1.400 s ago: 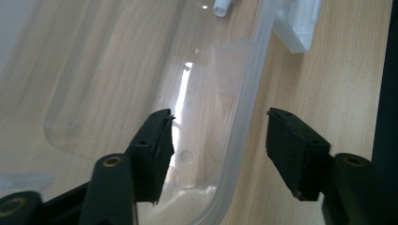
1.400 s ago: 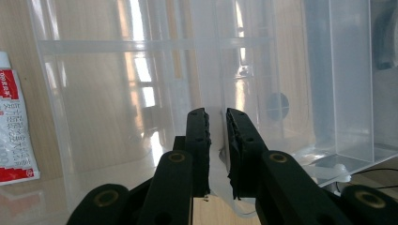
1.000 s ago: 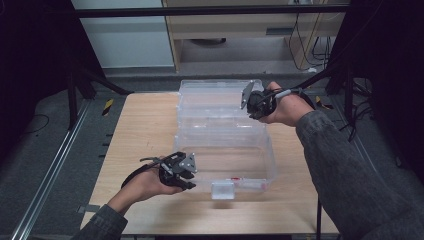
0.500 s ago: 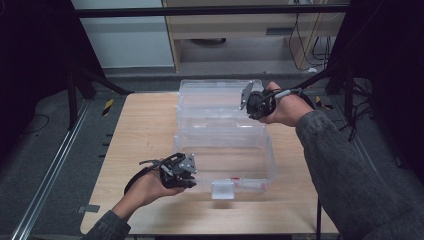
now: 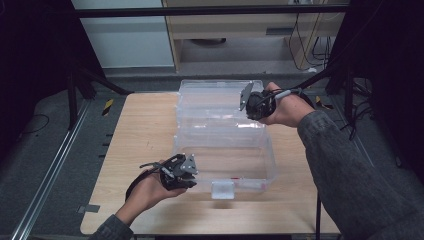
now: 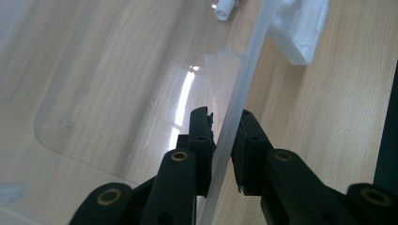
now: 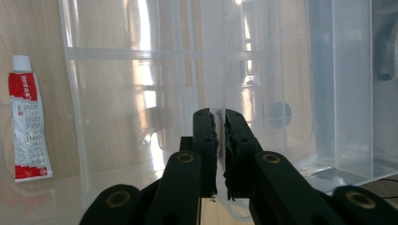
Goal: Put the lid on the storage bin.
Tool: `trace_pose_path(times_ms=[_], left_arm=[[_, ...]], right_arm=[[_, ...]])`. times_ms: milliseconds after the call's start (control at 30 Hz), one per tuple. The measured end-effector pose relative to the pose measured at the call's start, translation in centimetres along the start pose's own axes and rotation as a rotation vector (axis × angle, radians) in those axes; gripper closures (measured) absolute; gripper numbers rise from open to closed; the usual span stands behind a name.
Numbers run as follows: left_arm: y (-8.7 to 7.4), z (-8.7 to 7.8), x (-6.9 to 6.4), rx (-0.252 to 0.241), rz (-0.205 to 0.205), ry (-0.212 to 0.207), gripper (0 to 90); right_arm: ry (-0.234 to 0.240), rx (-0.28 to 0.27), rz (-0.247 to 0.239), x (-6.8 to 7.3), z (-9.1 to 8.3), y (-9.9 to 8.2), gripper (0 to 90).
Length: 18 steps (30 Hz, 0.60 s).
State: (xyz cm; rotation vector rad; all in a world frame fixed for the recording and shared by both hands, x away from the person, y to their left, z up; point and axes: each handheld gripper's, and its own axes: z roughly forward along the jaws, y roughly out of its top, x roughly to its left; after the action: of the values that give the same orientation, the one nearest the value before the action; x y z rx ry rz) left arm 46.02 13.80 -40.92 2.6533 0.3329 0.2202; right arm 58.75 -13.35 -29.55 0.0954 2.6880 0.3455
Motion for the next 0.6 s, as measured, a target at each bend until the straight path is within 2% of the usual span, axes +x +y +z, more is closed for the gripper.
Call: trace_pose_path(times_ms=[600], left_arm=[[-0.1, 0.1, 0.0, -0.005, -0.014, 0.0, 78.4]], right_arm=[[-0.015, -0.028, -0.013, 1.6, -1.3, 0.3, 86.1]])
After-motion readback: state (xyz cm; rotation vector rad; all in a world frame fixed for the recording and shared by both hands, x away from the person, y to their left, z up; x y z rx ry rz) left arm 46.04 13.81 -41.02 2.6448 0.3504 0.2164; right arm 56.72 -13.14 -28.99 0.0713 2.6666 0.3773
